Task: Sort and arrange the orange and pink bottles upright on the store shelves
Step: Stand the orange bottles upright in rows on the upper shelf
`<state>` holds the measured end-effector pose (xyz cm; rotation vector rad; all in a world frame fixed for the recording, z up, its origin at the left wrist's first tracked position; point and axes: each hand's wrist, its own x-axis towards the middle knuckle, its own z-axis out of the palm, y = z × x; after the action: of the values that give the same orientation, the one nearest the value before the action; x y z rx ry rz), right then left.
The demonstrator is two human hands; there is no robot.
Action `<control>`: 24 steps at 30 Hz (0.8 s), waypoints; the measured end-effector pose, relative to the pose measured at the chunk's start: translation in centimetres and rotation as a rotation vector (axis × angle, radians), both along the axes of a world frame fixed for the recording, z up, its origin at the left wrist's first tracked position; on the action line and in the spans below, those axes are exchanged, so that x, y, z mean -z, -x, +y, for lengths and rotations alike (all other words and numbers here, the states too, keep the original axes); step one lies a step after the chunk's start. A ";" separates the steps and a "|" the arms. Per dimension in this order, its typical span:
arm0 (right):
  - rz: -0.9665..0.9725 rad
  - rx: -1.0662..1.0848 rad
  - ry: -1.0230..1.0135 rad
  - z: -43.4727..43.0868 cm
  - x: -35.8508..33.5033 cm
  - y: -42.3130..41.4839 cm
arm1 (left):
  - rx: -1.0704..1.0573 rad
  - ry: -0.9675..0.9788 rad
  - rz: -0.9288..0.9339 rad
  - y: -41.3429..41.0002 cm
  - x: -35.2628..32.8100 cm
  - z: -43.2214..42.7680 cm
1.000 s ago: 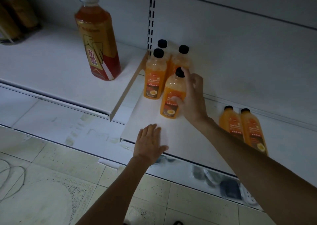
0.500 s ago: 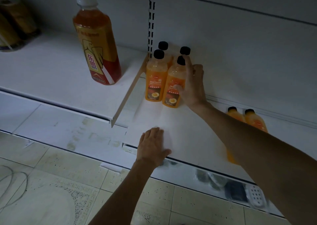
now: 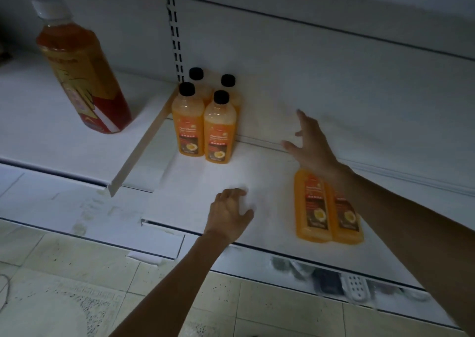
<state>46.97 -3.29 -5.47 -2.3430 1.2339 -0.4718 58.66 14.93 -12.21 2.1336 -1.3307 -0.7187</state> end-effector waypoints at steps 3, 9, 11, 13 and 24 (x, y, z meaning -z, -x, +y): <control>0.040 0.058 -0.084 -0.5 1.1 4.2 | 0.047 0.023 0.118 3.5 -0.7 -2.0; 0.205 0.030 -0.227 0.2 4.3 9.1 | 0.107 -0.036 0.215 10.0 -1.0 -5.1; 0.291 0.000 -0.179 0.5 5.4 9.4 | 0.104 -0.047 0.187 11.3 -0.6 -5.6; 0.346 -0.006 -0.150 0.2 6.0 9.2 | 0.072 -0.059 0.183 11.9 0.2 -5.7; -0.020 0.029 -0.170 0.9 4.7 8.4 | -0.052 0.096 0.351 12.2 1.3 -5.6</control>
<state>38.52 -2.36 -10.20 -2.1763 1.2493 -0.3829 46.49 9.29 -13.50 1.8554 -1.0945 -0.9369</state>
